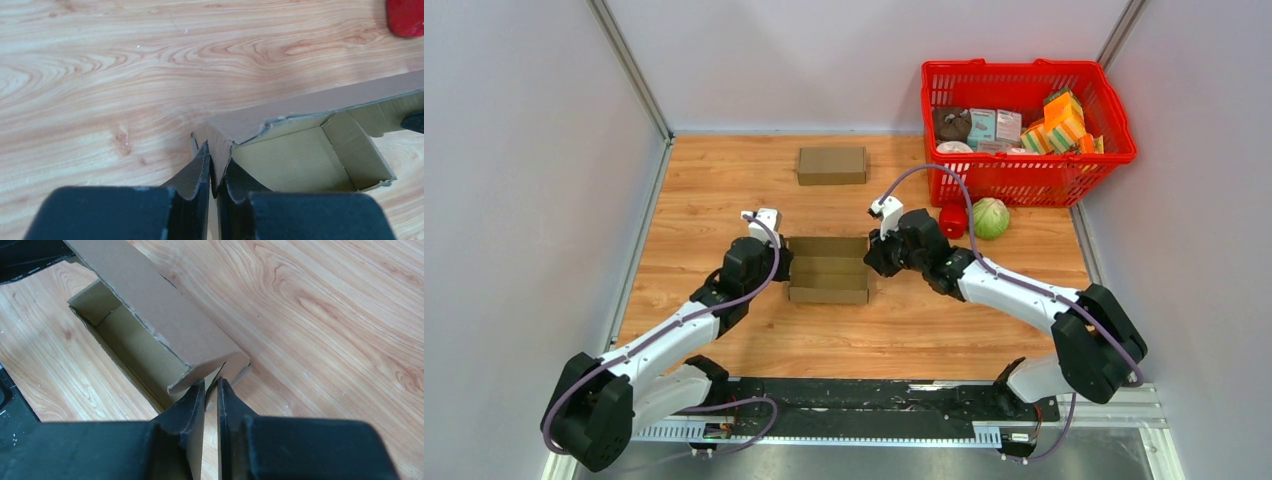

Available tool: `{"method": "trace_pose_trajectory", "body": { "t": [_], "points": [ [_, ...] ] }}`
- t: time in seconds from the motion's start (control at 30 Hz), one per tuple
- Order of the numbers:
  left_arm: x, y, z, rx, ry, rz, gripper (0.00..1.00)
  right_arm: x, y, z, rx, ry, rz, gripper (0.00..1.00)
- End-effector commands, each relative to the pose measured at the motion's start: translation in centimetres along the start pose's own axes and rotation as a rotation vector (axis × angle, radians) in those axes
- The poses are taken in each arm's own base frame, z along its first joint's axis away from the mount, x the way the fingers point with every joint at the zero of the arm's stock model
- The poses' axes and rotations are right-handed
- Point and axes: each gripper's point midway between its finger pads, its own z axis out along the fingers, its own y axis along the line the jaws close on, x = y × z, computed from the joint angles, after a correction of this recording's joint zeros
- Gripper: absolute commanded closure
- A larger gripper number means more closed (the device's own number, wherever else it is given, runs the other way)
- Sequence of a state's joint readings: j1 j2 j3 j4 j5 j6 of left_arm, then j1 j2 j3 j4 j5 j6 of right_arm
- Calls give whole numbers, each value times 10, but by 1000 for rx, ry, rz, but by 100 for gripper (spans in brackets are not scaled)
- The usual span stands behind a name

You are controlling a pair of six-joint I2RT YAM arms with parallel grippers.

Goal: Fold the paper box

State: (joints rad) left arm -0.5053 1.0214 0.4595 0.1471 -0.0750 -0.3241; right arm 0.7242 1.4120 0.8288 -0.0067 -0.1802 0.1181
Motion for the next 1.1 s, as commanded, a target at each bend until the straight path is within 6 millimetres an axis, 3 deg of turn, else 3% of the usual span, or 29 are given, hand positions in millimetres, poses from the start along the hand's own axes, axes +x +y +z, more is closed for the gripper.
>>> {"method": "trace_pose_trajectory", "body": {
  "t": [0.0,0.17,0.53,0.6,0.77,0.9,1.07],
  "points": [
    [12,-4,-6,-26,-4,-11,92,-2,11,3,1,-31,7,89],
    [17,0,-6,-66,-20,7,100,-5,17,1,53,-59,3,99],
    [13,-17,-6,-51,-47,11,100,-28,30,2,58,-86,124,100],
    [14,-18,-8,-52,-52,11,100,-19,30,2,66,-52,140,100],
    [20,-17,-9,-56,-50,9,100,-24,26,3,99,-53,185,100],
    [21,-17,-12,-59,-59,8,100,-15,21,6,137,-33,180,100],
    [26,-14,-15,-74,-65,0,100,-8,27,6,129,-33,188,100]
  ]
}}
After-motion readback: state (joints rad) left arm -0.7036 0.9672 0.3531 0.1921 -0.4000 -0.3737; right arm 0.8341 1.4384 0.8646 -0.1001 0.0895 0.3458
